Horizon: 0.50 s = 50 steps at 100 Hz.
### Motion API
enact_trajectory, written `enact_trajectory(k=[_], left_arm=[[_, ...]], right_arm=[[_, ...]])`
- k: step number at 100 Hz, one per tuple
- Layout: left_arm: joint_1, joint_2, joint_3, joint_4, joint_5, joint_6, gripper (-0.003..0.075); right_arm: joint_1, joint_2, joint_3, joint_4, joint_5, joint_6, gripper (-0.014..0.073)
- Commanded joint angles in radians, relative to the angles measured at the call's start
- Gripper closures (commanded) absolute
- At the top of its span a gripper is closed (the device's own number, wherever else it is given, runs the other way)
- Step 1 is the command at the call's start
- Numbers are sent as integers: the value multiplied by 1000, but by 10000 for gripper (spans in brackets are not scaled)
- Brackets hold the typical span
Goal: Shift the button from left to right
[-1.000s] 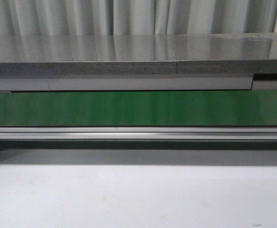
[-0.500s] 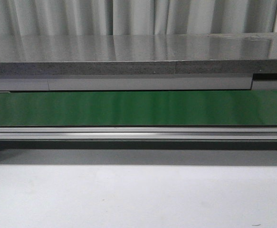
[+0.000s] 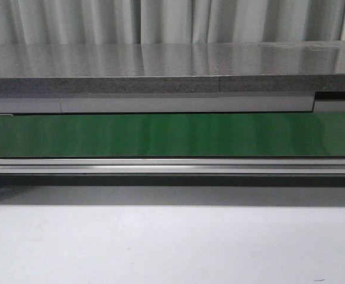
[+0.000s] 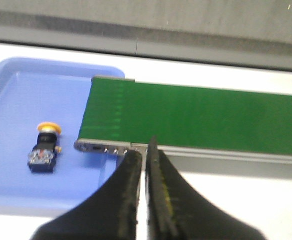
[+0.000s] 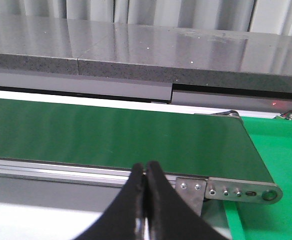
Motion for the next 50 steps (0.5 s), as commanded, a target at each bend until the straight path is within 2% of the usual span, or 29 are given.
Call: enact_trajectory(k=[1, 23, 50], left_arm=[[-8, 101, -102, 8, 57, -9, 715], [-8, 258, -149, 0, 98, -9, 715], [-8, 320, -149, 4, 101, -9, 715]], right_arm=[[2, -18, 1, 0, -75, -1, 662], [2, -18, 1, 0, -75, -1, 662], [2, -18, 1, 0, -75, -1, 662]])
